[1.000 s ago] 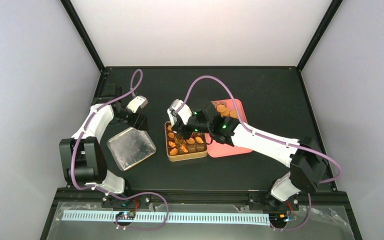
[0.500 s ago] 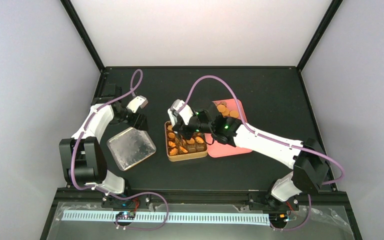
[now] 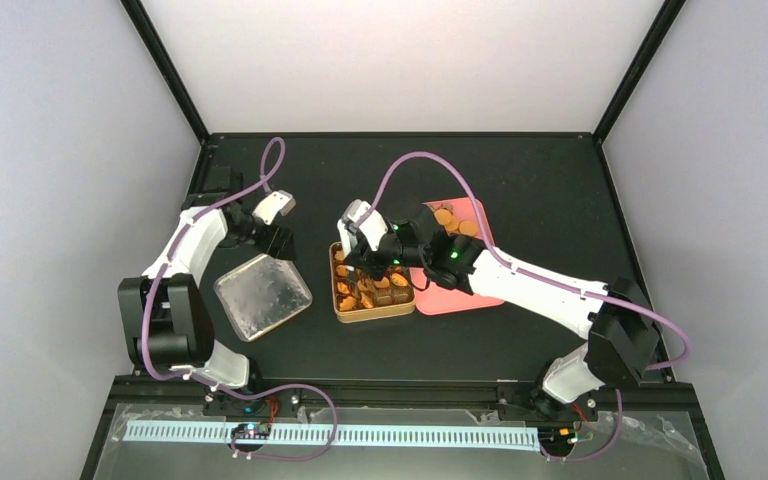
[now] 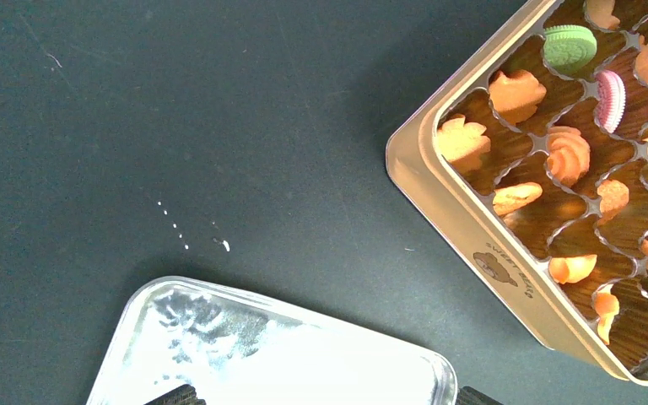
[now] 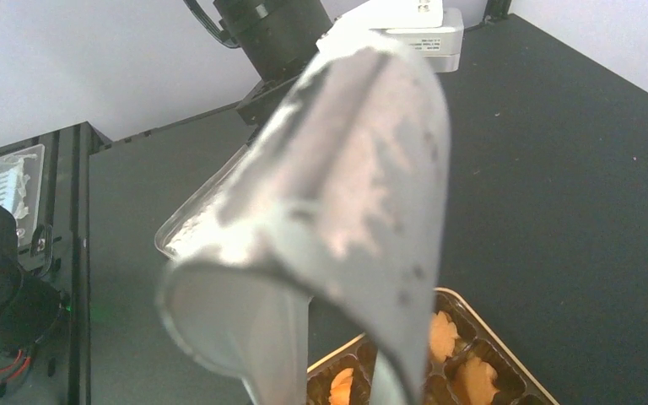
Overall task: Pack the cookies
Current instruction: Place the fake cookies in the empty pocket of the box, then pick up the fake cookies from the plate.
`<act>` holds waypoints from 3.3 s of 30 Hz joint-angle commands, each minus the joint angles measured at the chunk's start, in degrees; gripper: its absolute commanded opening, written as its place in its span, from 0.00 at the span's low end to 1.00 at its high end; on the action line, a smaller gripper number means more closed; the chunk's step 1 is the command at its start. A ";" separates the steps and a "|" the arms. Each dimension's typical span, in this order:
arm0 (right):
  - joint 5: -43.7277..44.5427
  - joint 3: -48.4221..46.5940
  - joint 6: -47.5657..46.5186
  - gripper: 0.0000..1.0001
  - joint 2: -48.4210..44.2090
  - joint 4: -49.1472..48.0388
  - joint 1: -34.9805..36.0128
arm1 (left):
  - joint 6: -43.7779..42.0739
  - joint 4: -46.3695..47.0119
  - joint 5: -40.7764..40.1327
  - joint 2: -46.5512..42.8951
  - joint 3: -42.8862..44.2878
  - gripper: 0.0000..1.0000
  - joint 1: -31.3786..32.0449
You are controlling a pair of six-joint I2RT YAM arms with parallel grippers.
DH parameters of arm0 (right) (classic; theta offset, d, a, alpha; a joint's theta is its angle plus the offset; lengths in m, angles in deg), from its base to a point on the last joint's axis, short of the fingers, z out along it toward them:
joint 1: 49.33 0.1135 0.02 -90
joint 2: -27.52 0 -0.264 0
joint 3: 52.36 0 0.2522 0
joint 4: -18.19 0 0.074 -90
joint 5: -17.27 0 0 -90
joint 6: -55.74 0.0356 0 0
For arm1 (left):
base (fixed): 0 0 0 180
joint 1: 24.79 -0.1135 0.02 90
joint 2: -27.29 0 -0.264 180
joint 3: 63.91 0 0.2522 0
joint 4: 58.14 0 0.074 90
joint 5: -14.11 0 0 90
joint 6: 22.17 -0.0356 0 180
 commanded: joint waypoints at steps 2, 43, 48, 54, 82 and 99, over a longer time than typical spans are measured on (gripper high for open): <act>0.34 1.06 -0.45 0.29 0.04 -1.15 0.37 | -1.17 -0.60 1.22 -0.79 1.81 0.80 -0.50; 0.51 3.28 1.46 0.26 -5.13 -3.22 -1.00 | -0.99 -0.43 2.11 -0.69 1.56 0.80 -0.59; 5.06 3.61 1.65 0.26 -6.95 -3.10 -3.69 | -0.99 -0.43 1.95 -0.61 1.64 0.80 -0.59; 10.81 2.89 4.36 0.27 -8.38 -2.56 -15.32 | -0.91 -0.37 1.75 -0.48 1.64 0.80 -0.62; 20.94 -3.72 2.23 0.37 10.93 -4.96 -27.14 | 0.04 -0.02 1.45 -0.54 1.25 0.83 -0.90; 18.39 7.40 6.06 0.36 5.95 -10.65 -27.14 | 0.16 0.00 0.95 -0.97 0.94 0.83 -1.12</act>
